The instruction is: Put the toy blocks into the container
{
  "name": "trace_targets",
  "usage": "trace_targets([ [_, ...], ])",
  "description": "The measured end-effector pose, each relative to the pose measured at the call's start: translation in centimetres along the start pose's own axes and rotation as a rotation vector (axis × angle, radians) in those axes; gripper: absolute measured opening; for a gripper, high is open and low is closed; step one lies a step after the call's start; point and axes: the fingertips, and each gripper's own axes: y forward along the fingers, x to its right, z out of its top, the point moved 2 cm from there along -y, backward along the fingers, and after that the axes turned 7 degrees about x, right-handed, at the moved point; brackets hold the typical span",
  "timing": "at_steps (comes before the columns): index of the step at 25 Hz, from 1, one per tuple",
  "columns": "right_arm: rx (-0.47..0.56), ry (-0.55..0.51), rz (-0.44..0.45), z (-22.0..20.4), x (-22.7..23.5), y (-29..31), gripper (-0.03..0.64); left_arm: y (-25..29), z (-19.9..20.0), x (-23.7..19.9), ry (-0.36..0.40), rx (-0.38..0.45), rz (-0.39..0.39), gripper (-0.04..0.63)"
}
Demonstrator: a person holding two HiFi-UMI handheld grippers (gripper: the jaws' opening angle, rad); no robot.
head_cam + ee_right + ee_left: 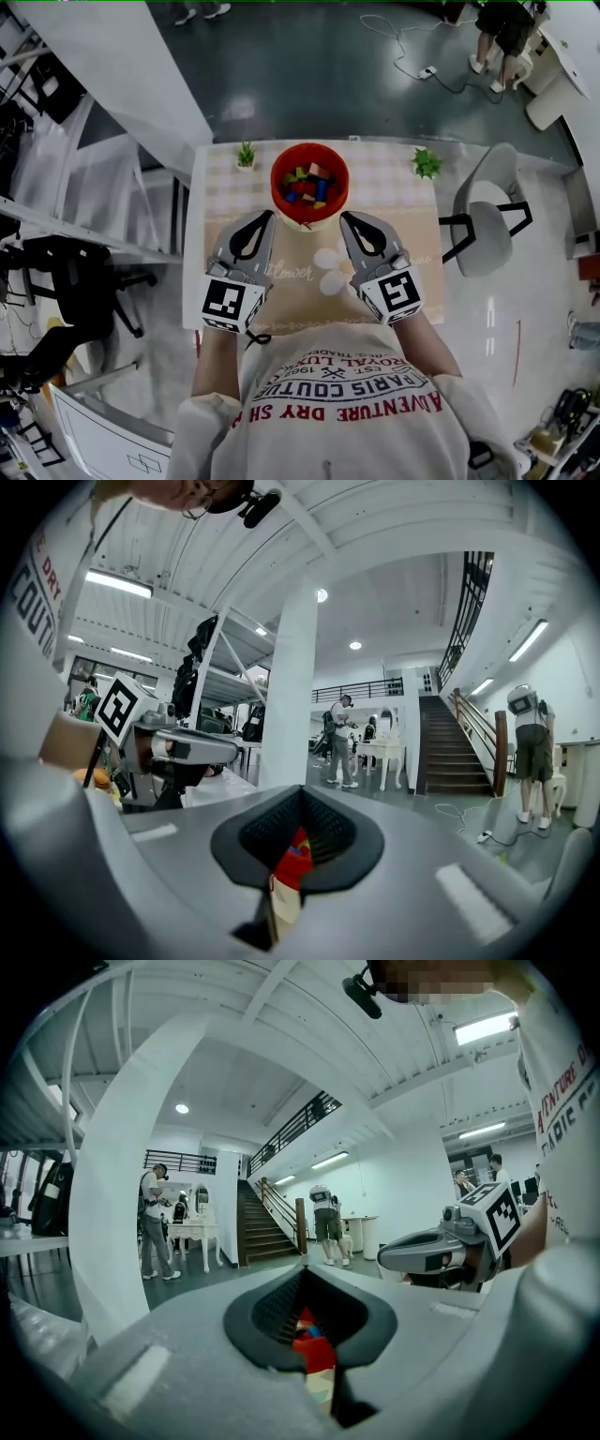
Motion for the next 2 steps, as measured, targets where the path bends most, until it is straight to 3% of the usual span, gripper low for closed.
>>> trace_targets([
  [2,-0.006,0.003,0.004,-0.23,-0.02,0.13,0.000,0.02,-0.11,-0.21,-0.001,-0.003,0.007,0.006],
])
